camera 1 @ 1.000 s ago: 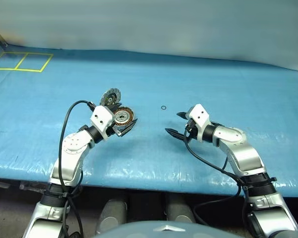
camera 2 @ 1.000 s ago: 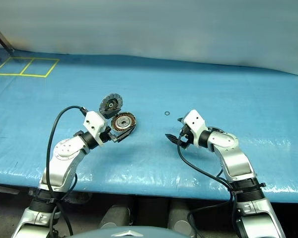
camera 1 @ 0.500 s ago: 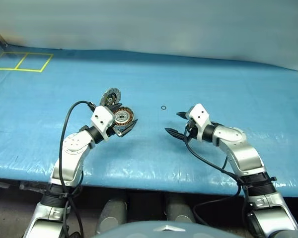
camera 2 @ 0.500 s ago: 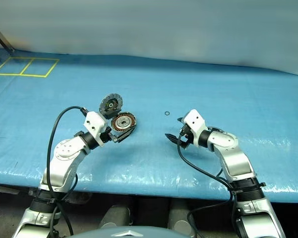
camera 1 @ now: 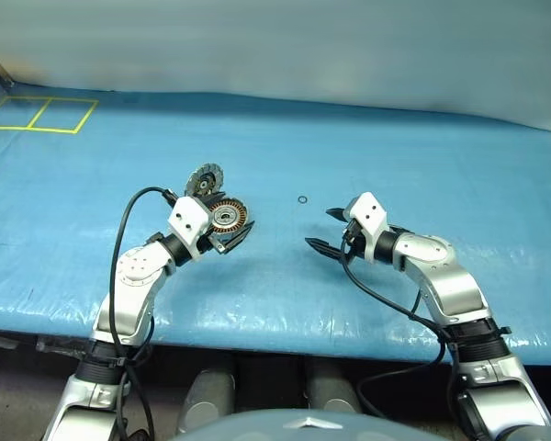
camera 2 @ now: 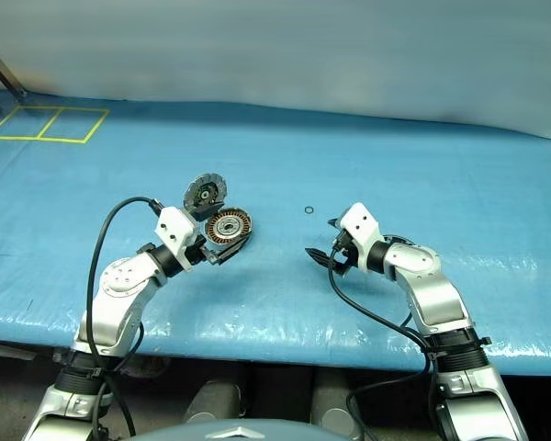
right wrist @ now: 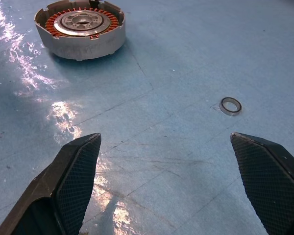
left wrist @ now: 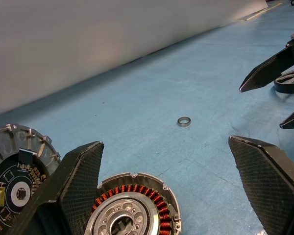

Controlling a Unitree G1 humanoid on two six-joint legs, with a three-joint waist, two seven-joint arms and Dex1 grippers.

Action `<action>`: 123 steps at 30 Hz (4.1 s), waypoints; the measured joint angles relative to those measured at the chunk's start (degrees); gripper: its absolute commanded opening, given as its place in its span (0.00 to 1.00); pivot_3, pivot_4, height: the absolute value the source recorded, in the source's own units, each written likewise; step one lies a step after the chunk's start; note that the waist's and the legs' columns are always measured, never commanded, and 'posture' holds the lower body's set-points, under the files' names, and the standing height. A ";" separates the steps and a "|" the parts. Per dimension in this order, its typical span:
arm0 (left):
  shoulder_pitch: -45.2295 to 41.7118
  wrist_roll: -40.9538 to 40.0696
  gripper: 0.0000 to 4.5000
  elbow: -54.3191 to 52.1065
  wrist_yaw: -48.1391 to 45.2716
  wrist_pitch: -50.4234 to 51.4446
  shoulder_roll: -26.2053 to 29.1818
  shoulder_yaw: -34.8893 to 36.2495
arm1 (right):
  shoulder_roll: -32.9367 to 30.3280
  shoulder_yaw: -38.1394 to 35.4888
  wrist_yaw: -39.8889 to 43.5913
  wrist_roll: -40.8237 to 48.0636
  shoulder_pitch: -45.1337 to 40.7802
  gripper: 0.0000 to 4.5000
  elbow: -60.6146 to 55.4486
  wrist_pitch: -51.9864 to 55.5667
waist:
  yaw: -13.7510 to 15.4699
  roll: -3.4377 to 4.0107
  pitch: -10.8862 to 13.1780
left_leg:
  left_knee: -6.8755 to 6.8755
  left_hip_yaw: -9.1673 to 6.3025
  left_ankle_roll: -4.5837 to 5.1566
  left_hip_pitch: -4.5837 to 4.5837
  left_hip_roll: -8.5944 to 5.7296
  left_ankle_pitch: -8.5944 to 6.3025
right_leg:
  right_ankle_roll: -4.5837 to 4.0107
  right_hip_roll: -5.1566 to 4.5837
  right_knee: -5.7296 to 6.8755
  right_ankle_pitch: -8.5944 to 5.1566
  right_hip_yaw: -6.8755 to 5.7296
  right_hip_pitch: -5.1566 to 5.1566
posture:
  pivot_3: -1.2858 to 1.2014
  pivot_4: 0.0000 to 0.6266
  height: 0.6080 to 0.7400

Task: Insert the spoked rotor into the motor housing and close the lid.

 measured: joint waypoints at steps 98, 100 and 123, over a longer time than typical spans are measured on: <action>-36.74 46.13 0.48 26.66 -35.45 -14.25 16.48 -29.74 | -6.53 3.96 3.74 -0.99 -1.95 1.00 -4.54 5.16 | -1.01 -0.10 0.08 | 0.95 0.01 0.10 -0.04 0.00 -0.02 | 0.25 0.03 0.83 0.11 0.02 0.01 | 0.52 0.24 1.00; -36.93 46.11 0.46 27.01 -35.46 -15.36 16.75 -29.88 | -6.53 3.94 3.26 -0.98 -1.68 1.00 -4.78 5.16 | -1.16 -0.10 0.08 | 0.95 0.01 0.10 -0.03 0.00 -0.02 | 0.22 0.03 0.83 0.09 0.03 0.02 | 0.52 0.24 1.00; -34.71 44.55 0.46 19.95 -35.98 -30.35 16.36 -30.76 | -4.77 -0.04 -2.82 1.24 6.95 1.00 -9.32 5.17 | -0.43 -0.19 0.14 | 0.96 0.00 0.17 -0.21 -0.04 -0.07 | 0.11 -0.02 0.73 0.02 0.03 -0.05 | 0.52 0.24 1.00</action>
